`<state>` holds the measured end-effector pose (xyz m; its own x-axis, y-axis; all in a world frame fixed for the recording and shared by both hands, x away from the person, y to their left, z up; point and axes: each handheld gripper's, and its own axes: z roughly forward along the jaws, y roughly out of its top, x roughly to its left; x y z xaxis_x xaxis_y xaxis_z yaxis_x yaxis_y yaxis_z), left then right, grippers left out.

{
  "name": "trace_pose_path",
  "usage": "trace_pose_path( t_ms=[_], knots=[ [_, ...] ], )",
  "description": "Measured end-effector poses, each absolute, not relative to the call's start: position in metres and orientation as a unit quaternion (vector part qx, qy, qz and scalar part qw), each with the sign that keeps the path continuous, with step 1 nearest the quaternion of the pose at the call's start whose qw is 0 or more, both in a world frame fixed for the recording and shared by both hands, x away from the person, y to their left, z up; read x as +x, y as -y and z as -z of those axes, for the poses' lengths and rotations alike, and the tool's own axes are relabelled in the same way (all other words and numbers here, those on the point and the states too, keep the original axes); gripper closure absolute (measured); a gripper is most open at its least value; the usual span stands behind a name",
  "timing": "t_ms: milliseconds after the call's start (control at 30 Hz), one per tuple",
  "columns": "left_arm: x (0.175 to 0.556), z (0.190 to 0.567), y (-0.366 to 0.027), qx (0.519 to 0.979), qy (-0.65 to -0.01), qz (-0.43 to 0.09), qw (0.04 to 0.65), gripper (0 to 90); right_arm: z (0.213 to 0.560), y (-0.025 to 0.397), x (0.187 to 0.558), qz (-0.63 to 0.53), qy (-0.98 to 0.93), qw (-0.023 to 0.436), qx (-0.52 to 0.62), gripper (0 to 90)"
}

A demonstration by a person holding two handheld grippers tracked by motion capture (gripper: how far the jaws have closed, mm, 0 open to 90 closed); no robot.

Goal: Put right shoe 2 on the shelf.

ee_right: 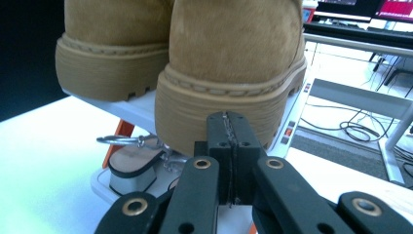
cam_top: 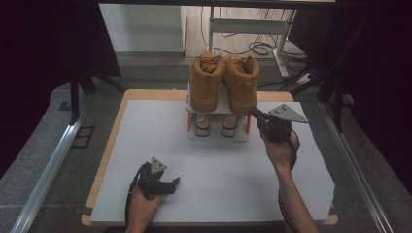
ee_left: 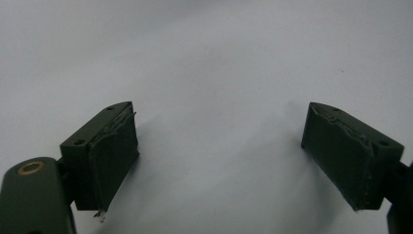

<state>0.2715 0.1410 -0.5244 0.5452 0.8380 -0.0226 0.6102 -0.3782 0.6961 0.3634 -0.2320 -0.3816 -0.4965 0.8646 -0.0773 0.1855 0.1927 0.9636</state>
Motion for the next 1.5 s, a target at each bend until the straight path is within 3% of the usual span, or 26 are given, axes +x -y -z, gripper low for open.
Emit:
trace_pose_path(
  t_ms=[900, 1233, 1500],
  knots=[
    [0.271, 0.524, -0.14, 0.811, -0.448, -0.17, 0.336, 13.3, 0.389, 0.205, 0.389, -0.521, -0.705, 0.306, 0.371, 88.3],
    [0.271, 0.525, -0.14, 0.81, -0.448, -0.17, 0.337, 13.3, 0.386, 0.206, 0.386, -0.523, -0.711, 0.297, 0.364, 73.6],
    [0.271, 0.524, -0.141, 0.813, -0.445, -0.171, 0.334, 13.4, 0.386, 0.211, 0.379, -0.518, -0.719, 0.294, 0.359, 52.9]
  ],
)
